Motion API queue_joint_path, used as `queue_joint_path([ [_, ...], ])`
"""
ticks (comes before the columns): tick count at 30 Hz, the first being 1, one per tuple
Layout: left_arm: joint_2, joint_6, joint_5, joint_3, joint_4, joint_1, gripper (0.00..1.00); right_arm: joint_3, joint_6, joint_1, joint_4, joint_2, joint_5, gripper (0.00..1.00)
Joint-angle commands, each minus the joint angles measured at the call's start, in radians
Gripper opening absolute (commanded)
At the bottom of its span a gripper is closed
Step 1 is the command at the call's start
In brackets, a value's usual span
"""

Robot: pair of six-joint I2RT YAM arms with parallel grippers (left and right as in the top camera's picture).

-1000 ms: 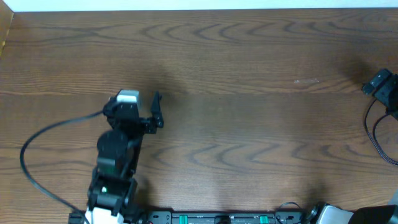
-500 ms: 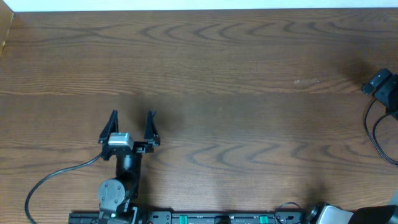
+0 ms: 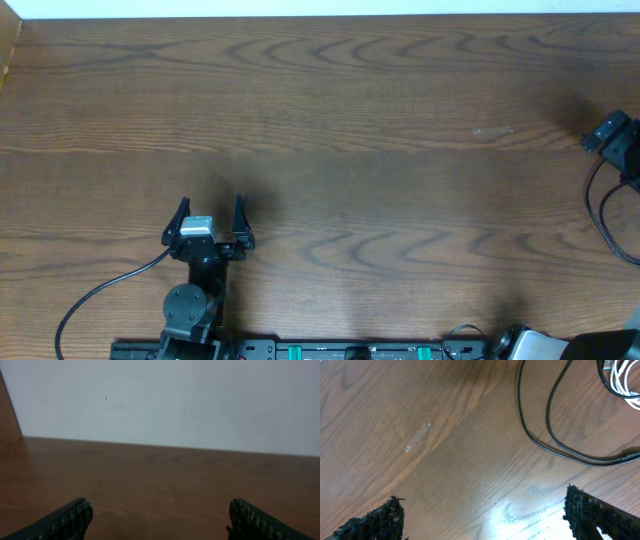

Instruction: Untangle cables

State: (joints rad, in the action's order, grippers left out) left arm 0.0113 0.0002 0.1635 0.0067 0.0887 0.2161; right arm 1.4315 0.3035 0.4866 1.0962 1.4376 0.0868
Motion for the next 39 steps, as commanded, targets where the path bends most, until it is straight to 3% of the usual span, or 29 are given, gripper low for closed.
queue_joint_path([
  [1,-0.010,0.006,0.006,-0.003,-0.074,-0.005,0.88,0.014,0.003,-0.006,0.000,-0.005,0.002,0.99],
  [4,-0.010,0.006,0.006,-0.003,-0.148,-0.005,0.88,0.014,0.003,-0.006,0.000,-0.005,0.001,0.99],
  [13,-0.010,0.037,0.000,-0.003,-0.149,-0.006,0.88,0.014,0.003,-0.006,0.000,-0.005,0.002,0.99],
  [26,-0.010,0.048,-0.157,-0.003,-0.163,-0.094,0.88,0.014,0.003,-0.006,0.000,-0.005,0.002,0.99],
  [39,-0.010,0.047,-0.179,-0.003,-0.163,-0.154,0.88,0.014,0.003,-0.006,0.000,-0.005,0.002,0.99],
])
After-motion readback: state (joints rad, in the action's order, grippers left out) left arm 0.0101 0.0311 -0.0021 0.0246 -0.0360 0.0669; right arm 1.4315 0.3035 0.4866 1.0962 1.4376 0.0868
